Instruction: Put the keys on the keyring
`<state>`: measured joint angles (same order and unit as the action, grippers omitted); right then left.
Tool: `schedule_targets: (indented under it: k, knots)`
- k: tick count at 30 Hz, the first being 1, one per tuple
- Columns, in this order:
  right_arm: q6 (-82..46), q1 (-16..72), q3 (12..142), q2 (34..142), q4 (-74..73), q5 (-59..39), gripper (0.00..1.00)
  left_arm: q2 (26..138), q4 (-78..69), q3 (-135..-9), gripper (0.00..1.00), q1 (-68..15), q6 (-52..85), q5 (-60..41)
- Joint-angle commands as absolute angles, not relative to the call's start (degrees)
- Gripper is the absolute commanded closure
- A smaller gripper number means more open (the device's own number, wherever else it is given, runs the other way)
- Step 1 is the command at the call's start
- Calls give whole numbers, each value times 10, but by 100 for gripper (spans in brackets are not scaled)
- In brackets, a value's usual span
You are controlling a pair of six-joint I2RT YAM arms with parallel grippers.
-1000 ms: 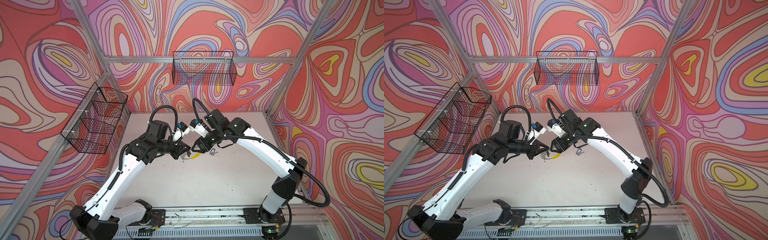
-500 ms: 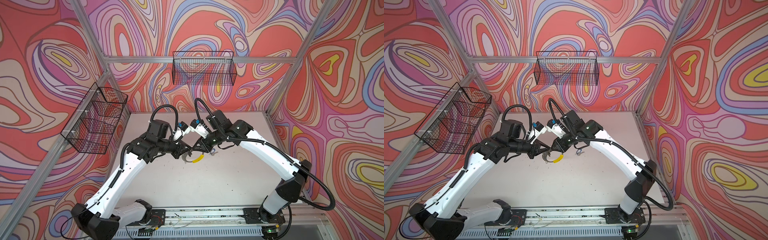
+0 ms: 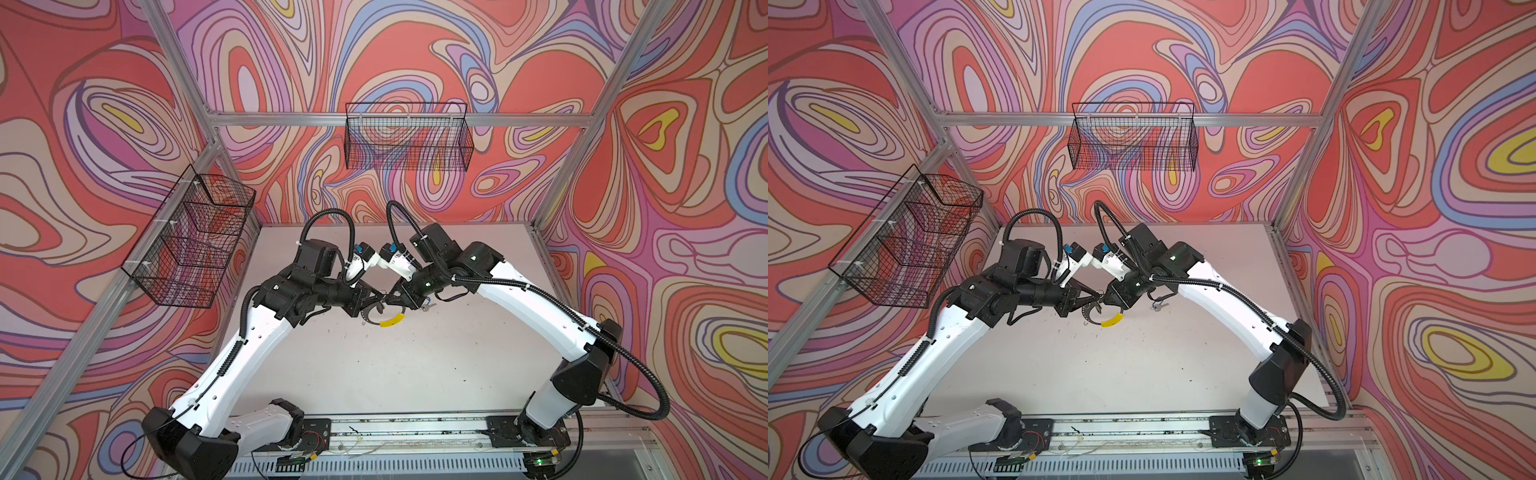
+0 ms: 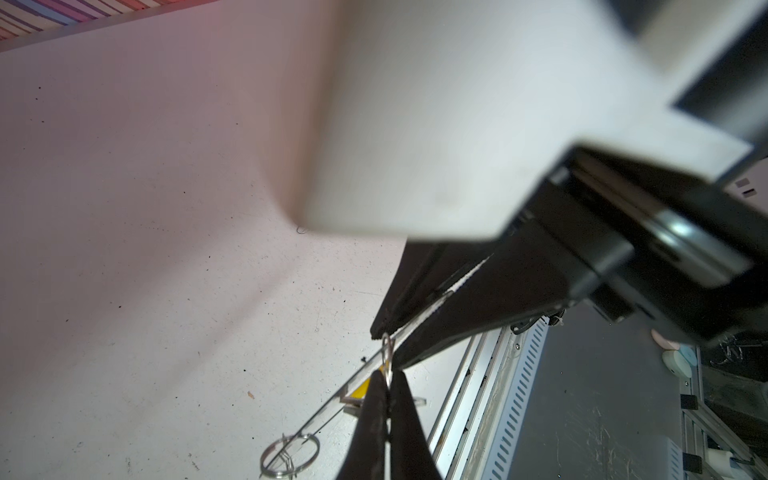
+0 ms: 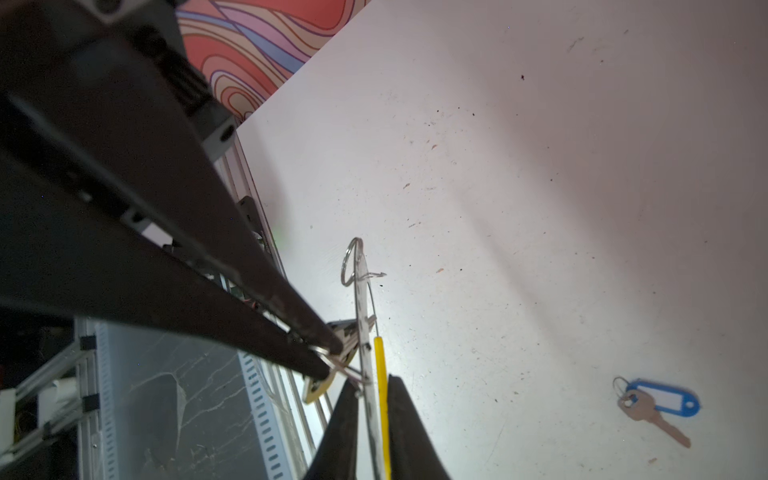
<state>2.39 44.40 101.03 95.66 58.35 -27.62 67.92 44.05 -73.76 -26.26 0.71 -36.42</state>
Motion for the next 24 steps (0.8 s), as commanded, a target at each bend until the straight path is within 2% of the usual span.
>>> schedule_targets:
  k: [1,7,11,15,18,21,24]
  knots:
    - [40,447,1020,946,594,-272,100,673,449,-754,100,-261,8,-382]
    - [39,455,1015,940,581,-208,100,665,418,-747,100,-261,59,-388]
    - [15,456,984,913,507,-190,100,662,384,-738,98,-261,133,-371]
    - [-2,456,975,907,472,-213,100,644,345,-721,74,-260,180,-376]
    - [-5,457,966,904,462,-219,100,635,339,-726,64,-260,186,-358]
    - [-6,457,959,900,454,-221,100,640,349,-742,58,-261,188,-348]
    - [-9,457,953,896,448,-222,100,651,366,-763,57,-260,188,-333]
